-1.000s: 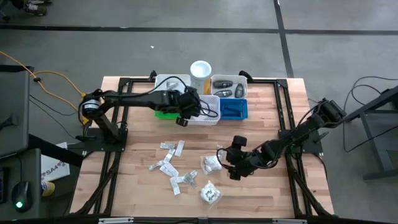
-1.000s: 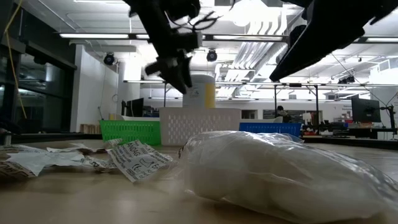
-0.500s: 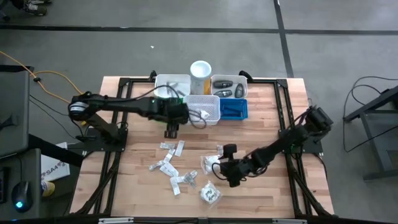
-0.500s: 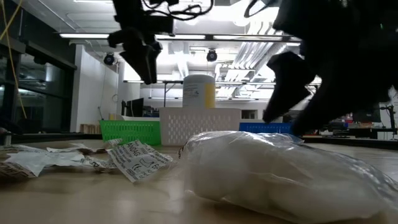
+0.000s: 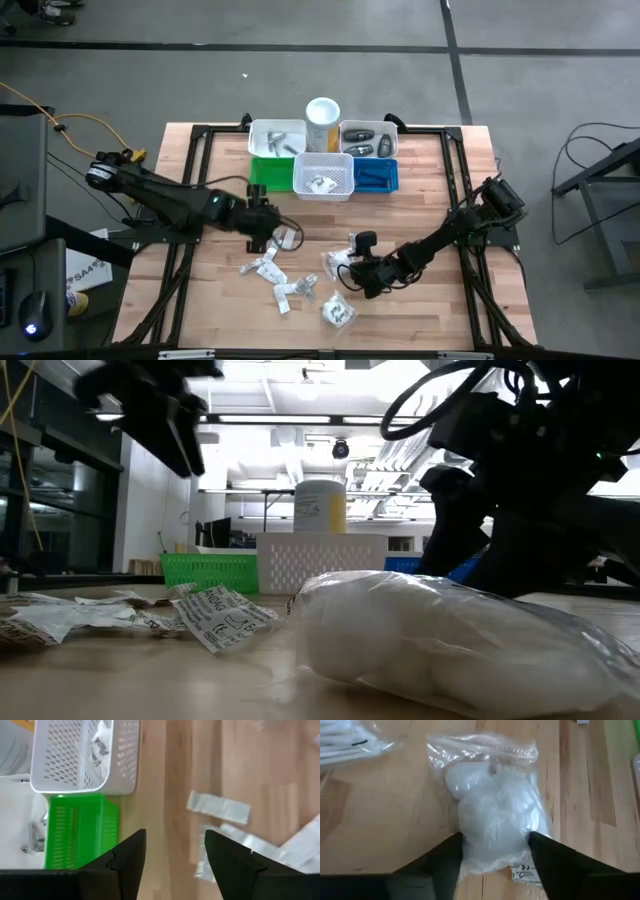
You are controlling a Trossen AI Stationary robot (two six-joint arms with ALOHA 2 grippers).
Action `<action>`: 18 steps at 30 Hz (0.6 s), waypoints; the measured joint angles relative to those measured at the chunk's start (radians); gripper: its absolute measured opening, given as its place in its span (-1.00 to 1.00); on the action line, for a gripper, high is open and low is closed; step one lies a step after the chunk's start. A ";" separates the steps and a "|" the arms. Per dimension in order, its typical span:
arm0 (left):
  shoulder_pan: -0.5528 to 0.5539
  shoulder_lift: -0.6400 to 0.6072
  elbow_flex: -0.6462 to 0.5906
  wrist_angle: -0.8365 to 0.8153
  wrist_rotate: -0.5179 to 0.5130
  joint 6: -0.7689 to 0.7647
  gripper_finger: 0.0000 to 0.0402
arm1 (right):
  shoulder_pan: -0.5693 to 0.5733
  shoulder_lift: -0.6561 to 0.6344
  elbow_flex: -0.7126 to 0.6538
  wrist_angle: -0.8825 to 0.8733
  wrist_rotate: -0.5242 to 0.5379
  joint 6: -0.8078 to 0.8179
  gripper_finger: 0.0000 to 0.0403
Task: Pick & Place Travel size toiletries
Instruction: Put the white cotton pack into the bottom white bin
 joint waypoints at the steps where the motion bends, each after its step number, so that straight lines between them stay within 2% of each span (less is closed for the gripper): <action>1: -0.028 -0.010 -0.010 0.008 -0.008 -0.030 -0.01 | 0.000 0.001 0.000 0.006 0.001 0.000 0.00; 11: -0.291 -0.021 -0.084 -0.013 -0.100 -0.285 -0.01 | 0.000 -0.015 0.000 0.034 -0.006 0.049 -0.90; 18: -0.464 -0.021 -0.112 -0.028 -0.290 -0.440 -0.01 | -0.028 -0.125 0.001 0.056 0.008 0.058 -0.94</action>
